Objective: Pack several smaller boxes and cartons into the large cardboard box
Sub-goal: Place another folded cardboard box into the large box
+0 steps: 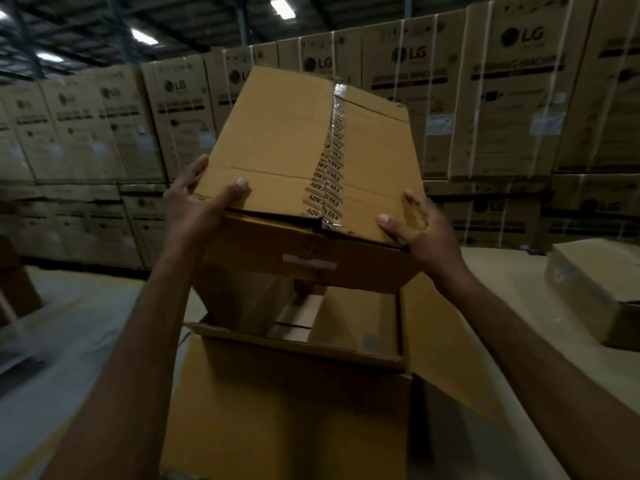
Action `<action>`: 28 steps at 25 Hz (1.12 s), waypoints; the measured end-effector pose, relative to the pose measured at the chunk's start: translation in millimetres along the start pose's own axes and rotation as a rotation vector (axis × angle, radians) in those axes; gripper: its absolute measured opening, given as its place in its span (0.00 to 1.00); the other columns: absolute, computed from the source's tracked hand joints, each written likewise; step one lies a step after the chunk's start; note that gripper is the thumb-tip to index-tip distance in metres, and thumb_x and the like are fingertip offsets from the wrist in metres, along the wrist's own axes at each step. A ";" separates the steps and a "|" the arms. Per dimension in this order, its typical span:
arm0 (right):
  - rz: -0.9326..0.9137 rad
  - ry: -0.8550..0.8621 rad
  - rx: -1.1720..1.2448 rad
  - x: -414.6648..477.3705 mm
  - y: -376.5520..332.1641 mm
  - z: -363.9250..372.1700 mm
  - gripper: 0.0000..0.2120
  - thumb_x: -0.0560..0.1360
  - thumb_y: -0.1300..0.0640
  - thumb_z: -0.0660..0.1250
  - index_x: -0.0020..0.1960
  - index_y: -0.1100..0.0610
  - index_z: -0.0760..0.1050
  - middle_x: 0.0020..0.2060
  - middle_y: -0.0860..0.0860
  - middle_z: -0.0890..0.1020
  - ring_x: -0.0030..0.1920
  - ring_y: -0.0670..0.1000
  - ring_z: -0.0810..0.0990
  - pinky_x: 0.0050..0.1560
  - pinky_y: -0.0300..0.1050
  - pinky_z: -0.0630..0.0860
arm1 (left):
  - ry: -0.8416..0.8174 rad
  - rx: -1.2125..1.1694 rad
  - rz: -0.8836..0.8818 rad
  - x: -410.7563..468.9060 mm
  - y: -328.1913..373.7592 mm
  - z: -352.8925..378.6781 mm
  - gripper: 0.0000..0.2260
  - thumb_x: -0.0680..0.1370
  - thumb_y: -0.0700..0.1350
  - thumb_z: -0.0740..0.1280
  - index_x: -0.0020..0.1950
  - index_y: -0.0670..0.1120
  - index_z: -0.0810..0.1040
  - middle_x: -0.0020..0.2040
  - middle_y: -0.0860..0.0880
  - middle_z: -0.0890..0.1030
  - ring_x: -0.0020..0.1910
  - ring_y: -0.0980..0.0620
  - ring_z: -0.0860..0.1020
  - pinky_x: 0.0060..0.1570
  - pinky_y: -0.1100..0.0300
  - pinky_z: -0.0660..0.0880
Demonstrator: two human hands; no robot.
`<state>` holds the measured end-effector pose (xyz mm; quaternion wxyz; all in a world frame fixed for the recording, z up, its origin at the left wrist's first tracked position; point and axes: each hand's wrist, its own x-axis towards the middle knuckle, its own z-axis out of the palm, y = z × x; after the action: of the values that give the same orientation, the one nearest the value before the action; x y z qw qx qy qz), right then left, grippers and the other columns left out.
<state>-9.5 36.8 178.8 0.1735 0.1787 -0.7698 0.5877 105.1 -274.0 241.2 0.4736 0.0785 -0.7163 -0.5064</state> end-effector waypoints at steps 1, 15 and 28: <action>0.013 -0.016 0.005 3.5 -4.7 21.3 0.42 0.64 0.27 0.72 0.75 0.38 0.68 0.75 0.47 0.70 0.71 0.53 0.72 0.69 0.61 0.73 | 0.002 -0.002 -0.003 15.6 -9.2 -13.2 0.37 0.69 0.55 0.81 0.76 0.52 0.73 0.71 0.51 0.76 0.66 0.55 0.76 0.64 0.59 0.77; 0.439 -0.368 0.219 17.6 16.9 166.7 0.33 0.82 0.48 0.67 0.82 0.48 0.55 0.70 0.53 0.66 0.51 0.50 0.76 0.38 0.45 0.75 | -0.153 0.273 0.069 95.7 -55.7 -63.0 0.12 0.71 0.57 0.79 0.52 0.56 0.87 0.56 0.62 0.82 0.52 0.65 0.79 0.56 0.60 0.78; 0.718 -0.472 0.187 15.8 12.7 197.3 0.29 0.82 0.50 0.65 0.80 0.50 0.60 0.62 0.52 0.71 0.64 0.59 0.74 0.65 0.60 0.71 | -0.348 0.395 0.173 137.8 -95.3 -66.3 0.07 0.75 0.51 0.74 0.52 0.55 0.87 0.66 0.52 0.81 0.66 0.57 0.75 0.60 0.55 0.72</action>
<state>-40.6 -152.0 126.5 -0.2392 0.0444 -0.7450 0.6211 46.0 -444.0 250.0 0.3604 0.0198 -0.8759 -0.3203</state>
